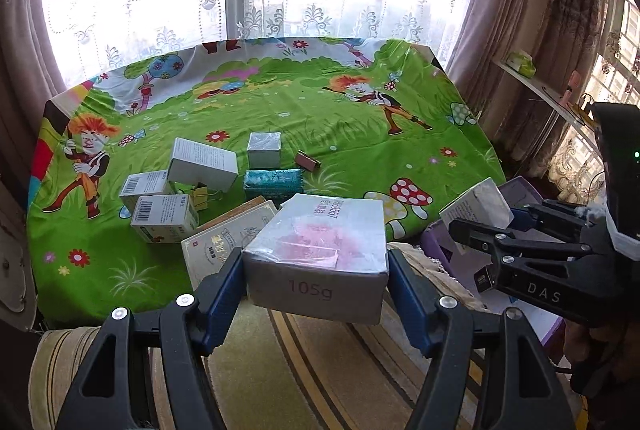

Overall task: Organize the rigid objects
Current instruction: 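Carry both boxes to the purple storage box and release them inside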

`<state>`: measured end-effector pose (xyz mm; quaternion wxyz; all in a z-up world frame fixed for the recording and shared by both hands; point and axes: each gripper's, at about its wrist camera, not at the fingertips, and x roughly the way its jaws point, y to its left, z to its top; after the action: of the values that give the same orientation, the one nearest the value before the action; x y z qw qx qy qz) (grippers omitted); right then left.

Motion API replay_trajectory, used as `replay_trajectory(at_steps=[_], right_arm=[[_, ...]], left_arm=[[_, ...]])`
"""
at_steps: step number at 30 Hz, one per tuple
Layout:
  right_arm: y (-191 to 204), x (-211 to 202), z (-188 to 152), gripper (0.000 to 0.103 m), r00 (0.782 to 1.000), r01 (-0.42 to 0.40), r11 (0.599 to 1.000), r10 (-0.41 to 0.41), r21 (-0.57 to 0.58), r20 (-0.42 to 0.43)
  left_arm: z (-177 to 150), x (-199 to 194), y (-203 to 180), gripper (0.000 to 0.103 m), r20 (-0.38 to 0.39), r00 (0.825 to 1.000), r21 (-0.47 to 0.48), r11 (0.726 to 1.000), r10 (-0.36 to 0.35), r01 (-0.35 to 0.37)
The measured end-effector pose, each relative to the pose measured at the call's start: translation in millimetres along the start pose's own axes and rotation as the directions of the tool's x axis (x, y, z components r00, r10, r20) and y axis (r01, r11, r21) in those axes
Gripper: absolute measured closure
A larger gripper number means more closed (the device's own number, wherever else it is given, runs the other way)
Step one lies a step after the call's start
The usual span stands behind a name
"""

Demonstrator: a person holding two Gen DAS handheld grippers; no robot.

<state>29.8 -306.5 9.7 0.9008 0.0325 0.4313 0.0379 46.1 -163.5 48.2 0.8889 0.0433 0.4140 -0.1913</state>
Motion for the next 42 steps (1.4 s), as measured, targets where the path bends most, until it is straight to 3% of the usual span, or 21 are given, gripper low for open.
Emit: replay_trajectory(at_steps=[11,20,26,29,31,33,36,38,42], right_arm=[[-61,-35,-47,0.059,0.995,0.097,0.988,-0.097,0.121,-0.010],[-103,-51,-77,0.059,0.986,0.166,0.965,-0.161,0.202,-0.040],[-118,-56,-88,0.058,0.983,0.185,0.953,-0.178,0.241,-0.054],[-120,-57,-89,0.054,0.983,0.183,0.950,-0.174,0.252,-0.056],[-117,-58,-88,0.036,0.984,0.180,0.951,-0.175,0.250,-0.043],[-112,-61,-86,0.027,0.986,0.164,0.955,-0.166,0.247,-0.014],[-101,-66,-79,0.019,0.984,0.167,0.961,-0.175,0.220,0.018],[-93,-68,-75,0.015,0.982,0.173,0.964,-0.184,0.201,0.036],[-80,-69,-67,0.010,0.987,0.132,0.973,-0.147,0.191,0.067]], left_arm=[[-13,1,-56,0.033,-0.072,0.982,0.051,0.983,-0.173,0.177],[-23,5,-107,0.033,-0.149,0.939,0.106,0.939,-0.311,0.328],[-28,10,-129,0.030,-0.210,0.897,0.114,0.901,-0.389,0.418],[-28,7,-128,0.026,-0.201,0.907,0.132,0.907,-0.370,0.399],[-25,4,-123,0.022,-0.182,0.918,0.129,0.917,-0.352,0.377],[-23,0,-115,0.020,-0.155,0.938,0.133,0.935,-0.309,0.330],[-18,-5,-97,0.019,-0.097,0.977,0.125,0.972,-0.187,0.199],[-15,-7,-79,0.019,-0.063,0.994,0.084,0.992,-0.092,0.098],[-11,-9,-39,0.019,-0.031,0.996,0.007,0.996,0.087,-0.086]])
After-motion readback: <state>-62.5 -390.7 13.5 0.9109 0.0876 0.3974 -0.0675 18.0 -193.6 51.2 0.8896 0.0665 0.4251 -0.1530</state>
